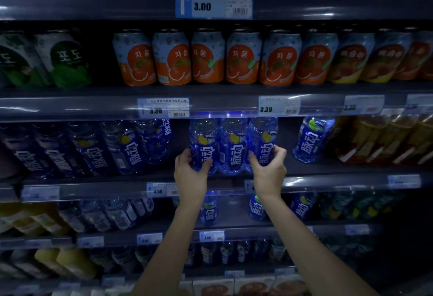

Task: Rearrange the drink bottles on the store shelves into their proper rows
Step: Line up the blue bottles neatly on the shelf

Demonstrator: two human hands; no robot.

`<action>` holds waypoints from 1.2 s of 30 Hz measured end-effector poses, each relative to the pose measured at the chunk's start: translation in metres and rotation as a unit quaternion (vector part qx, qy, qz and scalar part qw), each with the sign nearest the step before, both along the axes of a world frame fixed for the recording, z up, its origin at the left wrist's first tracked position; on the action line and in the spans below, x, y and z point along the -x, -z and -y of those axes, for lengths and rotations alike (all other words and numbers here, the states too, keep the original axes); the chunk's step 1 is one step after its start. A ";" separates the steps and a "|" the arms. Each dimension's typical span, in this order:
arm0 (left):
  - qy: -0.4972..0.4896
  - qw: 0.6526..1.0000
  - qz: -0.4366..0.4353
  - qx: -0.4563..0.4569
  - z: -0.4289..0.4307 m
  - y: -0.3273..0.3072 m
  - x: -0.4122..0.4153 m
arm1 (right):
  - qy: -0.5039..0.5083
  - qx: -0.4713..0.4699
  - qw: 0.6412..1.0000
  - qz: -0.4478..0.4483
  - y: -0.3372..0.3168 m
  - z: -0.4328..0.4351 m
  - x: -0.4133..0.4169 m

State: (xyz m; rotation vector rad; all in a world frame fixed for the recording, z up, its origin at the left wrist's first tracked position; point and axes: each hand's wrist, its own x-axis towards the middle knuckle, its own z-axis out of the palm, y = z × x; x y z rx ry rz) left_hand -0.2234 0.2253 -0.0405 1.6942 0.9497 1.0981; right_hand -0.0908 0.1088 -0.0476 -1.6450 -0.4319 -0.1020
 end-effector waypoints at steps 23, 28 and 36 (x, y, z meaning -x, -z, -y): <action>0.019 0.998 -0.036 -0.037 0.106 0.006 -0.023 | 0.047 0.057 0.996 0.040 0.006 0.054 -0.025; 0.075 0.993 -0.063 -0.069 0.141 0.009 -0.058 | 0.064 0.058 0.995 0.042 0.000 0.077 -0.059; 0.127 0.935 -0.213 -0.253 0.162 0.014 -0.124 | 0.055 0.065 0.994 0.071 -0.010 0.093 -0.114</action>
